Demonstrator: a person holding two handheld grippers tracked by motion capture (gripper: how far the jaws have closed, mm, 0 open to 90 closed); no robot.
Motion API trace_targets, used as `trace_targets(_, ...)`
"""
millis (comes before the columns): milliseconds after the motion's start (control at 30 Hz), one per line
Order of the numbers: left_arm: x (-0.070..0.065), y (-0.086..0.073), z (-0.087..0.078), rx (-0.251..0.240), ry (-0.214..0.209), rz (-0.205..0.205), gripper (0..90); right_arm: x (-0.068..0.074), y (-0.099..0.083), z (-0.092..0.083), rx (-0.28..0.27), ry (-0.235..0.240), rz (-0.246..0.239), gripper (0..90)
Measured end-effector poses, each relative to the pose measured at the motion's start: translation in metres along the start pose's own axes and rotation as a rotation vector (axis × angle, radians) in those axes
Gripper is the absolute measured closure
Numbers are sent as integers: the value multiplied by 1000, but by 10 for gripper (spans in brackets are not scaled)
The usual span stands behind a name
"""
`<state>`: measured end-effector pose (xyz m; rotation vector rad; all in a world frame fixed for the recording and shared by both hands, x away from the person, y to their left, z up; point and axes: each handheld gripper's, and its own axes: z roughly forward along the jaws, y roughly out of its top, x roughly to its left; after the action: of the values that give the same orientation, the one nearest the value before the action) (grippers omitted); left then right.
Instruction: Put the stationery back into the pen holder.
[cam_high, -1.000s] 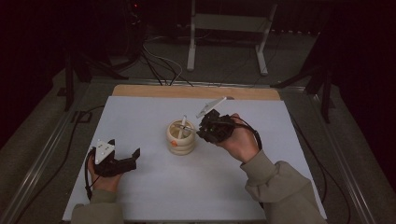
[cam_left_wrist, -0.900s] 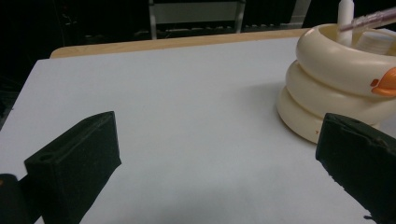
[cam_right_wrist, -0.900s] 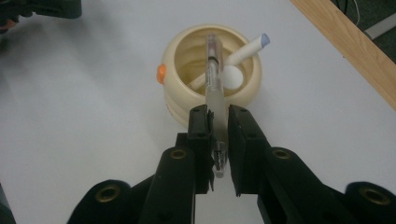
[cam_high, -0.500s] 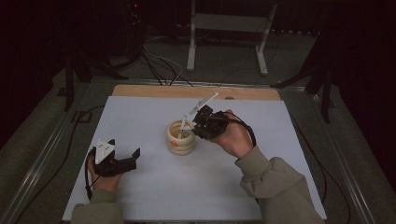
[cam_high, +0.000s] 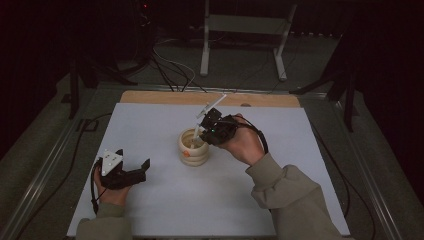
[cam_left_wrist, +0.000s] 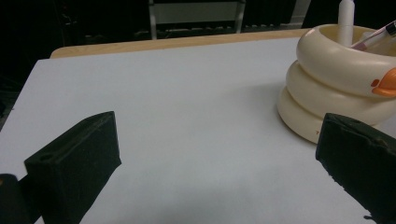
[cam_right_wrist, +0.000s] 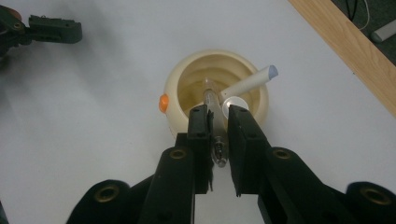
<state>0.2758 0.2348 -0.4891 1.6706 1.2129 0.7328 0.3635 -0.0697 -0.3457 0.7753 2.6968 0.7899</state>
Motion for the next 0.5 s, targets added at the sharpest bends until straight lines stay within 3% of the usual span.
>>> trace_targets(500, 0, 0, 0, 1, 1, -1, 4, -2, 6, 9, 7, 14, 8, 806)
